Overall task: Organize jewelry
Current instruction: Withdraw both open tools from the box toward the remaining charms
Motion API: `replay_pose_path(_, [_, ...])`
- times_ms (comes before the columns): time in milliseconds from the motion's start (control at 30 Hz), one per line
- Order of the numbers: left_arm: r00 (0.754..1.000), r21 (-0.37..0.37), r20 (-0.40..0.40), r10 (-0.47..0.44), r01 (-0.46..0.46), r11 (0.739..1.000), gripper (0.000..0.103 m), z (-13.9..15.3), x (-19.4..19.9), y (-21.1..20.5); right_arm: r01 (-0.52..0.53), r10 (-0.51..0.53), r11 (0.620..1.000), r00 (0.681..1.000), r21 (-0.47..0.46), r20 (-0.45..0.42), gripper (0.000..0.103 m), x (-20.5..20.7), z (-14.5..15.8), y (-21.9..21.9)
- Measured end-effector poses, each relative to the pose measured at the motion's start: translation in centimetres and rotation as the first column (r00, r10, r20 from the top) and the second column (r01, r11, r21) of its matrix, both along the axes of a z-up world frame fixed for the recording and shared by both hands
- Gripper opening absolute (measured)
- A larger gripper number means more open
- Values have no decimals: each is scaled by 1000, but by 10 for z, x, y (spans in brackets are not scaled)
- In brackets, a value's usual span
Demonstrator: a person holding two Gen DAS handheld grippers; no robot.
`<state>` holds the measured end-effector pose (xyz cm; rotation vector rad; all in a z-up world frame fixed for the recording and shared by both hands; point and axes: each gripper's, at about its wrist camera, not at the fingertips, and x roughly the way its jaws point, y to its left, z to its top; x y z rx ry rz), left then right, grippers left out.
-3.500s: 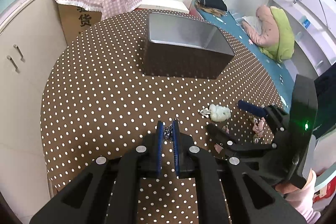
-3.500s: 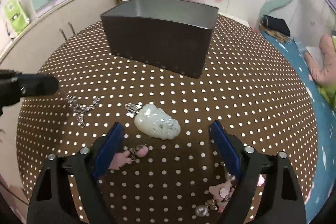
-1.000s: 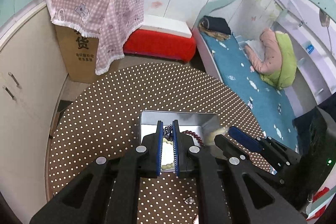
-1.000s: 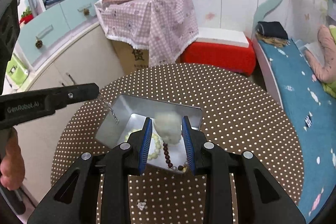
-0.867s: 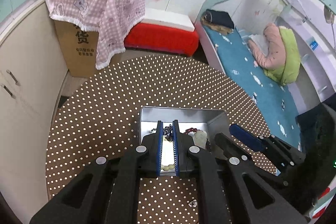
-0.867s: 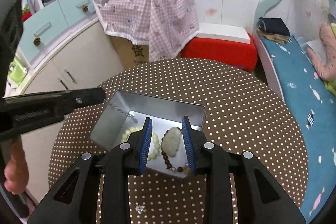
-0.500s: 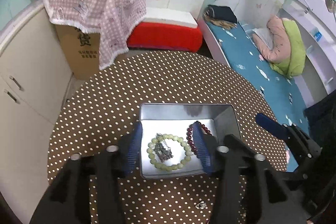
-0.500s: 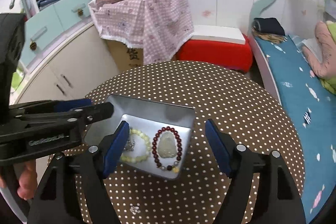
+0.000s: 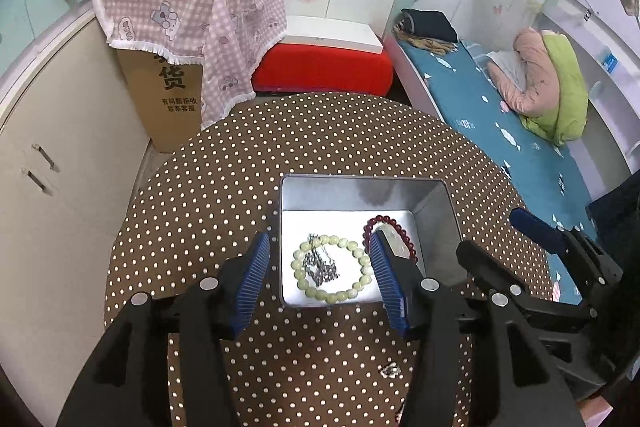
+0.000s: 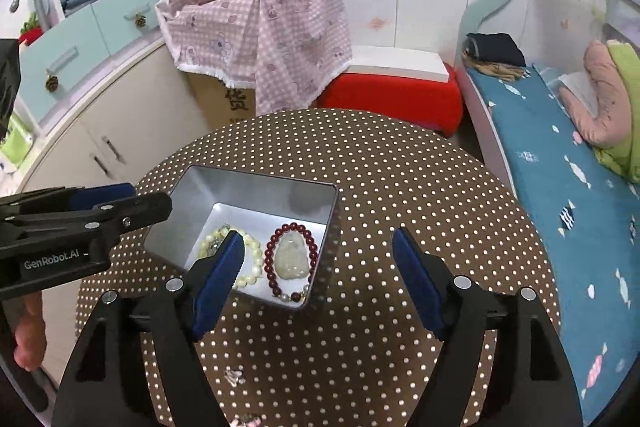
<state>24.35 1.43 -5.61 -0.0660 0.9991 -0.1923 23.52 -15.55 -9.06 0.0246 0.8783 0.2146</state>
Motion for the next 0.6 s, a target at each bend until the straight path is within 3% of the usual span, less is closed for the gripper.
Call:
replay_pose_path(467, [1000,24,-17,-25,26,999,51,-5,-39,-10,17,-16,999,999,-29,35,81,-46,11,-12])
replay_pose_path(600, [999,20,-19,-30,31,999,55,-9,-56,-11,66,-63,996,997,-54,48,82,-61,12,-21])
